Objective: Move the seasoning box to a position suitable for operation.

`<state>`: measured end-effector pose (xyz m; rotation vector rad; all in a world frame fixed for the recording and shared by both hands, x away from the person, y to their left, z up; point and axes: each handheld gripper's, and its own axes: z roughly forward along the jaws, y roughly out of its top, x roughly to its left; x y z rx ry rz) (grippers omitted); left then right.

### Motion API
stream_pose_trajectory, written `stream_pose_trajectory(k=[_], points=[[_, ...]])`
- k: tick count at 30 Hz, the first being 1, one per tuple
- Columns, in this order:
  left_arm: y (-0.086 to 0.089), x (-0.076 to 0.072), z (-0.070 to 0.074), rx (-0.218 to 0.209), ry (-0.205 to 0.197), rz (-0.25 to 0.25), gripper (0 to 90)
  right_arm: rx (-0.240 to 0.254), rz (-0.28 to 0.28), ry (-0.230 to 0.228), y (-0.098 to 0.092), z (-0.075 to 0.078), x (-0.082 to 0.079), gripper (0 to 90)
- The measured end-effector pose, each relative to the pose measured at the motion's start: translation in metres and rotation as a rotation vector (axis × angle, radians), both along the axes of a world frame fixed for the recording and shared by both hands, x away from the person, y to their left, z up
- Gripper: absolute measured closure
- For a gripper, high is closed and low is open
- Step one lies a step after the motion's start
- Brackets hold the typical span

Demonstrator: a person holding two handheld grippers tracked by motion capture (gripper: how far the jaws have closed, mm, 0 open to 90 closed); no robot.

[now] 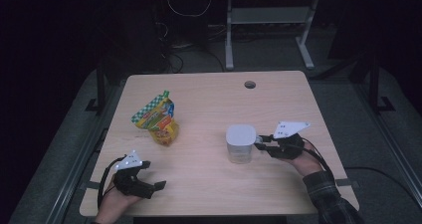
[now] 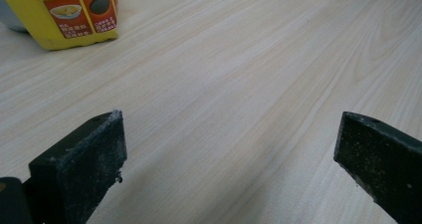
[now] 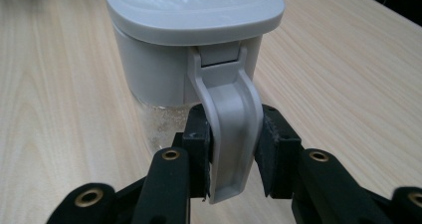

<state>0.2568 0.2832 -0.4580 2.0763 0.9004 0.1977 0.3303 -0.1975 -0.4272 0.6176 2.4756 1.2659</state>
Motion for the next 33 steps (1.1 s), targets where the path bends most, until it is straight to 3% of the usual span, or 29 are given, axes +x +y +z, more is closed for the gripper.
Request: stream_pose_trajectory(k=[21, 33], points=[[0.000, 0.000, 0.000, 0.008, -0.001, -0.007, 0.0, 0.020, 0.031, 0.029, 0.008, -0.005, -0.051, 68.8], [-0.001, -0.001, 0.000, 0.001, 0.004, -0.002, 0.0, 0.036, 0.036, 0.053, 0.008, -0.008, -0.066, 67.8]])
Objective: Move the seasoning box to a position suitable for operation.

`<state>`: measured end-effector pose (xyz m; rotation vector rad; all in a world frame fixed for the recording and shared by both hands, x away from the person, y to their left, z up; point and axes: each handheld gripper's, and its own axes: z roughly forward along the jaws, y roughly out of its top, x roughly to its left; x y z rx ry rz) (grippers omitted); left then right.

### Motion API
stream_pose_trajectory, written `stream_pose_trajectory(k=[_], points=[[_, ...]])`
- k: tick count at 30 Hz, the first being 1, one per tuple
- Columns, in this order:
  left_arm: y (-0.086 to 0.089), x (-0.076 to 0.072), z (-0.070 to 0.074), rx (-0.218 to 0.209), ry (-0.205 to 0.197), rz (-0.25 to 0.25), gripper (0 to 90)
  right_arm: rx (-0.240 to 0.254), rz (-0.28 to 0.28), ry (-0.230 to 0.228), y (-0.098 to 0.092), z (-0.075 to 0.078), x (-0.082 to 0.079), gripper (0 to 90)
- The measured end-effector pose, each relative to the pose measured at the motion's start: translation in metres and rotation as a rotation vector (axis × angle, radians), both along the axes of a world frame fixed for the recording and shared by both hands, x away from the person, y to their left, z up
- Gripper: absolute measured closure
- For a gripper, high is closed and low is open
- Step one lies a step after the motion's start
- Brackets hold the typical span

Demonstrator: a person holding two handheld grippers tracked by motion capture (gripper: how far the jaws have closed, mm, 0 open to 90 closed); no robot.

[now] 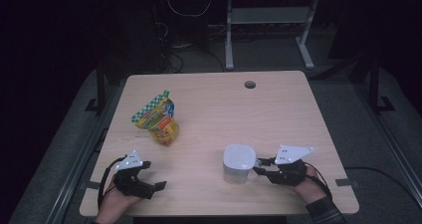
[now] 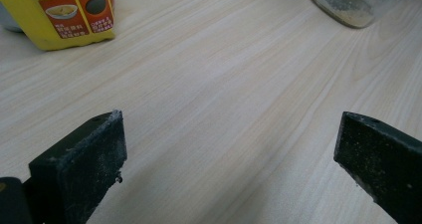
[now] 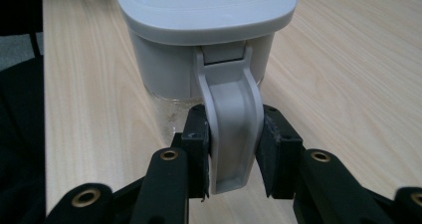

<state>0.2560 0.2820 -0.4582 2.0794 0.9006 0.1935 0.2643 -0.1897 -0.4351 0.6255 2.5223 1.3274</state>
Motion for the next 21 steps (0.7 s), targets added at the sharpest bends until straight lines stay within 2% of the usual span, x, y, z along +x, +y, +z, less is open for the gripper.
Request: stream_pose_trajectory(k=[6, 14, 21], points=[[-0.001, 0.000, 0.000, 0.001, 0.001, -0.008, 0.0, 0.023, 0.004, 0.019, -0.001, -0.001, -0.007, 66.8], [-0.001, 0.000, 0.000, 0.000, 0.001, -0.006, 0.0, 0.061, -0.013, 0.056, -0.009, 0.001, -0.011, 51.5], [0.001, 0.000, -0.001, -0.007, 0.005, -0.002, 0.0, 0.103, -0.030, 0.063, -0.019, 0.008, -0.016, 48.4]])
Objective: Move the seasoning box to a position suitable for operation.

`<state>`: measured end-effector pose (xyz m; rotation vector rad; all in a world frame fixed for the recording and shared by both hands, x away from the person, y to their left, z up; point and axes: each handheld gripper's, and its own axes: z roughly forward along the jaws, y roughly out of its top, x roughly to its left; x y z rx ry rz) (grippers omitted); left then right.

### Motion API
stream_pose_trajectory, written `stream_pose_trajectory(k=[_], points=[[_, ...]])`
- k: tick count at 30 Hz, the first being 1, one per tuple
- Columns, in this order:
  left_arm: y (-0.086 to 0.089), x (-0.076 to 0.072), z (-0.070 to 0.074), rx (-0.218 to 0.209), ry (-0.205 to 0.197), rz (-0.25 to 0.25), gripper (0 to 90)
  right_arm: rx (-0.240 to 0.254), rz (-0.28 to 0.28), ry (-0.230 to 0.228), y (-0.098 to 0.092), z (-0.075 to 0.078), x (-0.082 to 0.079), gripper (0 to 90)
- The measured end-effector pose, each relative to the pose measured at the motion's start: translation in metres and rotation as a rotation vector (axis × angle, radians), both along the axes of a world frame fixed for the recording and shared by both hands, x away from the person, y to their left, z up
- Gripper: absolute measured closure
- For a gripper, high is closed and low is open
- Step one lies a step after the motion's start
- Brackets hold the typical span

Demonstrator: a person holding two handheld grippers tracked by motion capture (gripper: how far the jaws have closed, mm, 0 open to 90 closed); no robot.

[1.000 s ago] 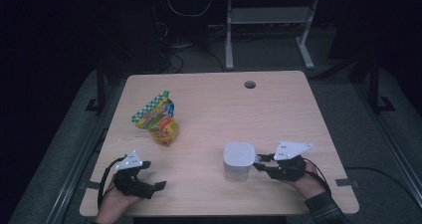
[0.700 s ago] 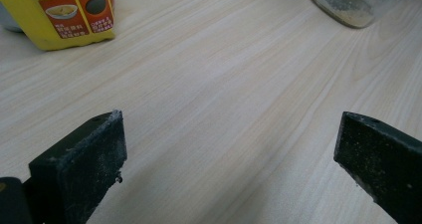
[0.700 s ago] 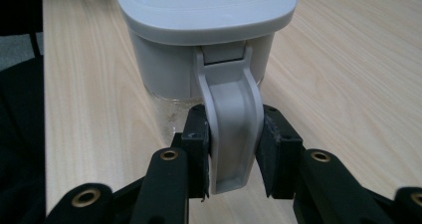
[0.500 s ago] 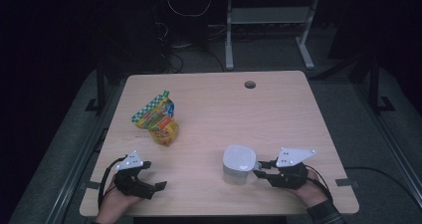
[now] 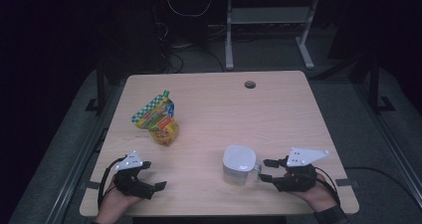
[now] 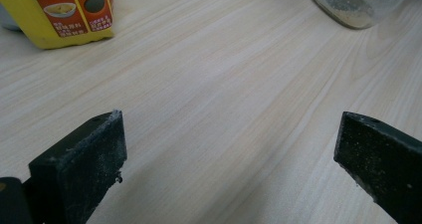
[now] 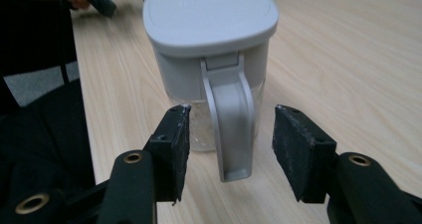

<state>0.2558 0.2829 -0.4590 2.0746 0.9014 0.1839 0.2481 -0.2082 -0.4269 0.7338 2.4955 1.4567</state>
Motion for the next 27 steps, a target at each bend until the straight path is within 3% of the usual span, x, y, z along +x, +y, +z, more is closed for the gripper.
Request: stream_pose_trajectory(k=[7, 12, 13, 16, 21, 27], points=[[0.001, 0.000, 0.000, 0.008, -0.003, -0.004, 0.0, 0.070, -0.026, -0.011, -0.011, 0.013, 0.001, 56.4], [-0.001, -0.001, 0.000, 0.013, -0.004, -0.006, 0.0, 0.103, -0.047, -0.038, -0.015, 0.024, 0.003, 74.8], [-0.001, -0.001, 0.000, 0.013, -0.002, -0.005, 0.0, 0.096, -0.057, -0.038, -0.015, 0.028, 0.005, 81.0], [-0.001, 0.000, 0.000, 0.018, -0.003, -0.008, 0.0, 0.093, -0.056, -0.049, -0.015, 0.032, 0.008, 88.6], [-0.001, -0.002, 0.000, 0.015, -0.002, -0.004, 0.0, 0.071, -0.037, -0.077, -0.007, 0.041, 0.011, 89.9], [-0.001, 0.000, 0.000, 0.025, -0.001, -0.011, 0.0, 0.070, -0.010, -0.078, 0.000, 0.047, 0.013, 89.9]])
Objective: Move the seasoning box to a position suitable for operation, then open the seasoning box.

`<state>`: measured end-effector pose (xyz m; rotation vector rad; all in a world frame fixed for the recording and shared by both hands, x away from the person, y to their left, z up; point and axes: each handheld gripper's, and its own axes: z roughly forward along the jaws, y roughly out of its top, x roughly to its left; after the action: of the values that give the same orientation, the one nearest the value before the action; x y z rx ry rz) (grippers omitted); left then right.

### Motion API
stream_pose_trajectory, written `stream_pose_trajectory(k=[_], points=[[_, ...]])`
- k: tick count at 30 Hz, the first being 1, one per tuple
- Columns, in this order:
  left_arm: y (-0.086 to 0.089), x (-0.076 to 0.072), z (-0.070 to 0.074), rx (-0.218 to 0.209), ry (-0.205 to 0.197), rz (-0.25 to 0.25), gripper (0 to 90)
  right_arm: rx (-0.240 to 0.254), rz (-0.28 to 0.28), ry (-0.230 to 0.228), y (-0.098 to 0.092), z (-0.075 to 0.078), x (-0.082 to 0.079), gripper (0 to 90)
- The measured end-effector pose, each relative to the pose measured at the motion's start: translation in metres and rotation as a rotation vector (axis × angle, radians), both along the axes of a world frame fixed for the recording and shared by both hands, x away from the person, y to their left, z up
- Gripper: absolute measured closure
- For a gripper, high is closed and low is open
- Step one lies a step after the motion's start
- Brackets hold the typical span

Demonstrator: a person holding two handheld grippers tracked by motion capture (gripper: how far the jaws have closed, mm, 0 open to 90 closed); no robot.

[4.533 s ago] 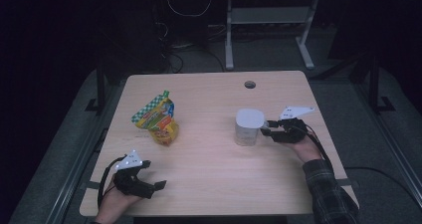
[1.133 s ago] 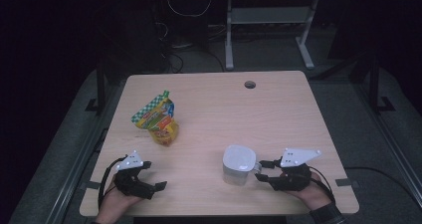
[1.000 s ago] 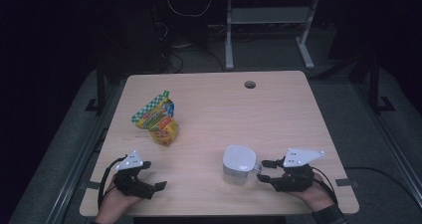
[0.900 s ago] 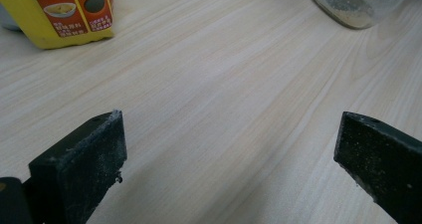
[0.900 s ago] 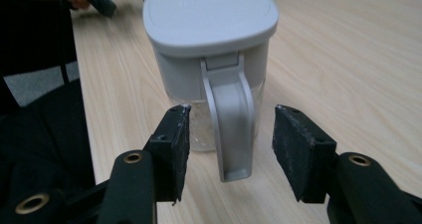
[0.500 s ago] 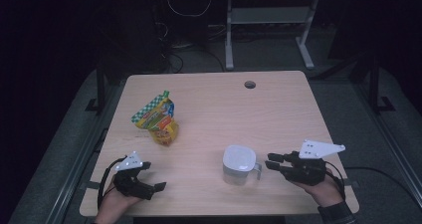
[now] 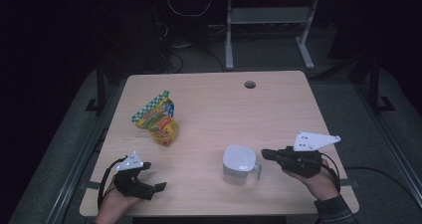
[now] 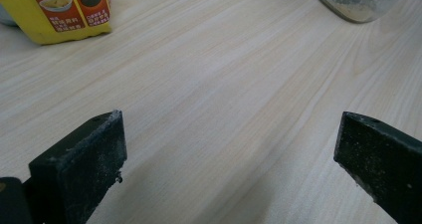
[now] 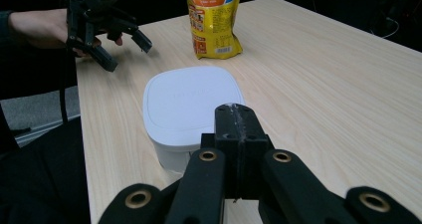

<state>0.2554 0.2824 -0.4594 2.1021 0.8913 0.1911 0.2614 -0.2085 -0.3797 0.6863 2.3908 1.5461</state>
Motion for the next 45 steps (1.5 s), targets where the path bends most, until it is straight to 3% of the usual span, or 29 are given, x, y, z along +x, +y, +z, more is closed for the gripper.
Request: stream_pose_trajectory(k=[8, 18, 45], points=[[0.000, -0.001, 0.000, -0.010, -0.002, 0.008, 0.0, 0.020, 0.030, -0.003, 0.006, 0.005, 0.003, 89.9], [0.000, -0.001, 0.000, -0.015, 0.003, 0.006, 0.0, -0.016, 0.069, 0.008, 0.019, 0.001, 0.004, 89.9], [0.002, -0.002, 0.000, -0.006, 0.001, 0.005, 0.0, -0.043, 0.072, 0.041, 0.023, -0.007, 0.005, 90.0]])
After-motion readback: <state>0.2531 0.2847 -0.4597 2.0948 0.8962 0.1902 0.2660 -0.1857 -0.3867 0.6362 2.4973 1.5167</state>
